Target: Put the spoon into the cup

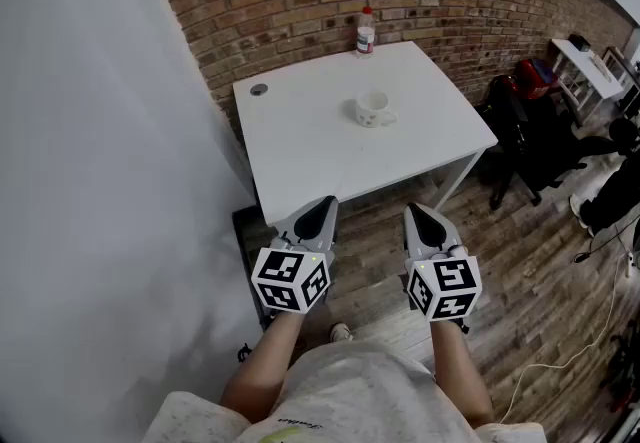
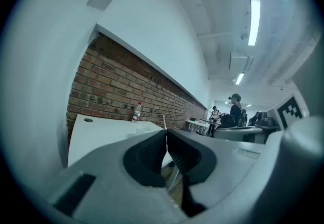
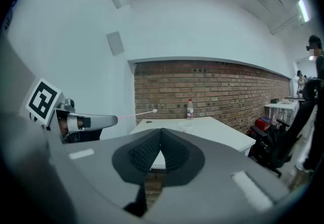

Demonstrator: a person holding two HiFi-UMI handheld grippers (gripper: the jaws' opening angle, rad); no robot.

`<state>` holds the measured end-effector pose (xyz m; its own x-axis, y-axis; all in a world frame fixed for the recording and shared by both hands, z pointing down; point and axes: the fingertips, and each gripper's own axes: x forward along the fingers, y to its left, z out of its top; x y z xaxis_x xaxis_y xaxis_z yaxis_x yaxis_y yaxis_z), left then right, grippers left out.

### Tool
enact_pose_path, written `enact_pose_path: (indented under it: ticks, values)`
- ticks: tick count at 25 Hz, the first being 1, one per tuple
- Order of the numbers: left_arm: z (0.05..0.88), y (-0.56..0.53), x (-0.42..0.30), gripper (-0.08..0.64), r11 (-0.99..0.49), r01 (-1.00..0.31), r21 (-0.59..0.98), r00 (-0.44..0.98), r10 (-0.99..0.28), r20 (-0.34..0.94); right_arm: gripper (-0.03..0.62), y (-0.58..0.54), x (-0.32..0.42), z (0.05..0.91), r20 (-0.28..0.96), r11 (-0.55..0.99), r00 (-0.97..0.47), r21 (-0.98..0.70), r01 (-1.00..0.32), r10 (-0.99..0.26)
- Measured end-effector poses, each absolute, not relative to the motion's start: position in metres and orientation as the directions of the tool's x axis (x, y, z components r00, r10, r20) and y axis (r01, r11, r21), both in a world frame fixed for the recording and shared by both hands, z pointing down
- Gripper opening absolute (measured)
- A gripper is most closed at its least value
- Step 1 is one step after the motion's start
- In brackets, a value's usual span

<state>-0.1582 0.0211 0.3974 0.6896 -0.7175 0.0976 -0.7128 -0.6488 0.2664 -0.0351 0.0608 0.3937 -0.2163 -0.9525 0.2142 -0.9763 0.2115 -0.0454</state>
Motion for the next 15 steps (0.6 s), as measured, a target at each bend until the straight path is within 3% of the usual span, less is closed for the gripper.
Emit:
enact_pose_path:
  ticks: [15]
  values:
    - [0.407, 0.003, -0.154, 0.005, -0.66, -0.696, 0.283, 0.706, -0.7, 0.104, 0.011, 0.045, -0.035, 0.403, 0.227, 0.201, -0.207, -0.051, -0.978, -0.952]
